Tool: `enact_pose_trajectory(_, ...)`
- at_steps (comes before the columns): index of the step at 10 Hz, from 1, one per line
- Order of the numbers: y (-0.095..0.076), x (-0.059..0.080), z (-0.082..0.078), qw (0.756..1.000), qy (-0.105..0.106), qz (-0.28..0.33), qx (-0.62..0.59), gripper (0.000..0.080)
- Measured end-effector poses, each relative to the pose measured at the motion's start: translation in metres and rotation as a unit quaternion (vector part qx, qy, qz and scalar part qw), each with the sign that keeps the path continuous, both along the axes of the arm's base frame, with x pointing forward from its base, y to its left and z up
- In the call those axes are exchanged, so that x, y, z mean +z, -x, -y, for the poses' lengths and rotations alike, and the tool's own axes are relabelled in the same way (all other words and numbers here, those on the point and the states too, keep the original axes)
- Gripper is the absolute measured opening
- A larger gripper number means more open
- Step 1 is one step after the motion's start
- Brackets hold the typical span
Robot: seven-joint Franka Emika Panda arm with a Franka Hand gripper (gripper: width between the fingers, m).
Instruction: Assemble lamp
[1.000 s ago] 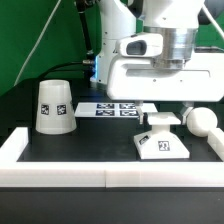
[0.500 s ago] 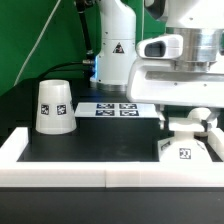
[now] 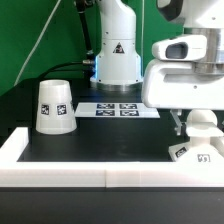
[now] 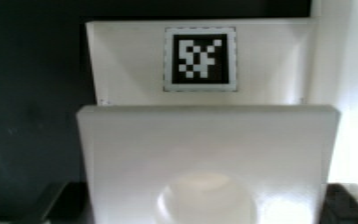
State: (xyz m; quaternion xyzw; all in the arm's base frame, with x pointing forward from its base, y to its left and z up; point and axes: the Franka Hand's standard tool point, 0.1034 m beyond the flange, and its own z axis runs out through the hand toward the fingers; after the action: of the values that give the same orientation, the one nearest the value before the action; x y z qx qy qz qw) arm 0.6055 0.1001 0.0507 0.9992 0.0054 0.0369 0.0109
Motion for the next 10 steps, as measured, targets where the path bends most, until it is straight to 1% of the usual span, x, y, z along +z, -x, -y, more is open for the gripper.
enact_pose_trajectory(2,-0.008,0.001,0.001,1.0,0.0,0.005,0.003,0.0535)
enact_pose_trajectory(4,-0.008,0.001,0.001,1.0,0.0,0.005,0.003,0.0535)
enact_pose_trajectory(5,-0.008,0.001,0.001,1.0,0.0,0.005,0.003,0.061)
enact_pose_trajectory(6,-0.008,0.001,0.001,1.0,0.0,0.005,0.003,0.061)
enact_pose_trajectory(7,-0.008,0.001,0.001,1.0,0.0,0.005,0.003,0.0684)
enact_pose_trajectory(9,-0.005,0.002,0.0,1.0,0.001,0.004,0.006,0.0697)
enact_pose_trajectory(10,0.007,0.008,-0.002,1.0,0.0,0.0,0.006,0.0697)
